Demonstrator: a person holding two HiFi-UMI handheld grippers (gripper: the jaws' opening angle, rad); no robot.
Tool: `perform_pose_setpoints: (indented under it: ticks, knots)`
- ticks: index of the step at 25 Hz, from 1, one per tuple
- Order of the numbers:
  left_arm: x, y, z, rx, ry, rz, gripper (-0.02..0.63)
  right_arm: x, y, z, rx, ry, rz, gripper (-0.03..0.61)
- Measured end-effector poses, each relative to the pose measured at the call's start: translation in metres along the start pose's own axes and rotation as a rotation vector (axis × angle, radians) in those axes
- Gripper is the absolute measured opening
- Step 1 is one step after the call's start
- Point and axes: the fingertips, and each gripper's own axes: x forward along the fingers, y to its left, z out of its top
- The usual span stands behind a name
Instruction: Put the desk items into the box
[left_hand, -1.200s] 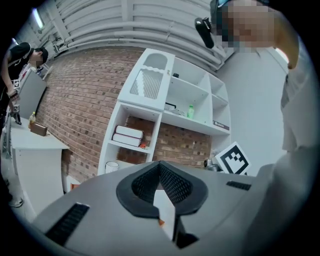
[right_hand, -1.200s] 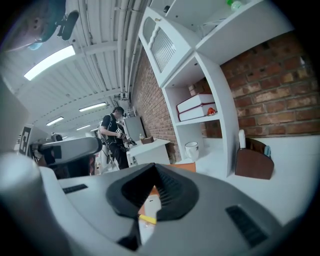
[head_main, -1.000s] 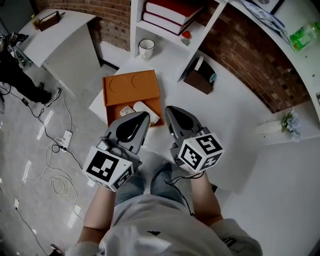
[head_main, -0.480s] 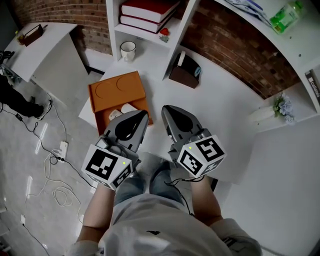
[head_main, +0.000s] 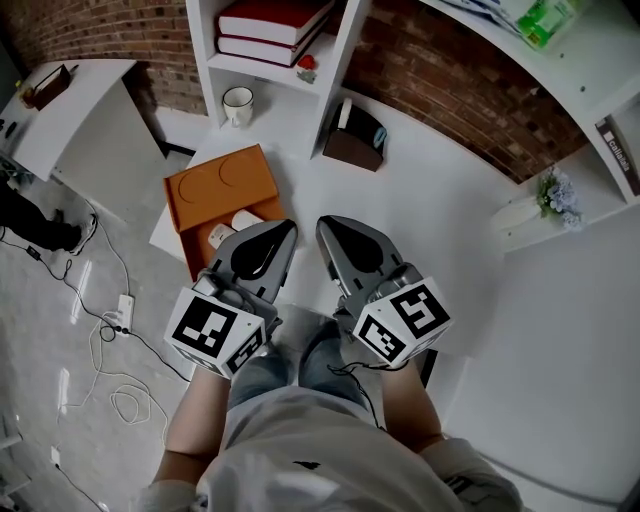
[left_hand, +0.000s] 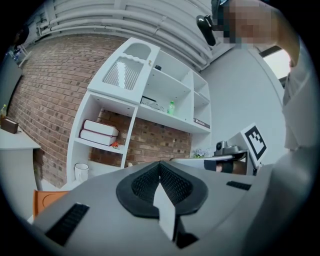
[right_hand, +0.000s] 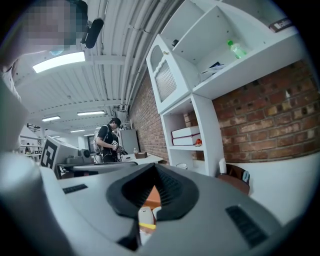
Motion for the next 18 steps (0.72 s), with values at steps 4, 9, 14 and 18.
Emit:
perform_pose_setpoints:
  ticks: [4, 9, 14, 18]
  knots:
    - [0.0, -0.002, 0.001, 0.006, -0.003, -0.007, 0.012, -0.001, 0.005, 0.002, -0.023, -0.001, 0.005, 0.009]
    - [-0.002, -0.002, 0.003, 0.005, -0.002, -0.009, 0.012, -0.001, 0.008, 0.003, -0.021, -0.005, 0.007, 0.008]
    - [-0.008, 0.003, 0.004, 0.005, -0.001, 0.001, 0.012, 0.004, 0.015, 0.002, -0.018, -0.006, 0.019, 0.009]
    - [-0.015, 0.007, 0.004, 0.009, -0.007, 0.01, 0.012, 0.007, 0.023, 0.001, -0.023, -0.005, 0.031, 0.008]
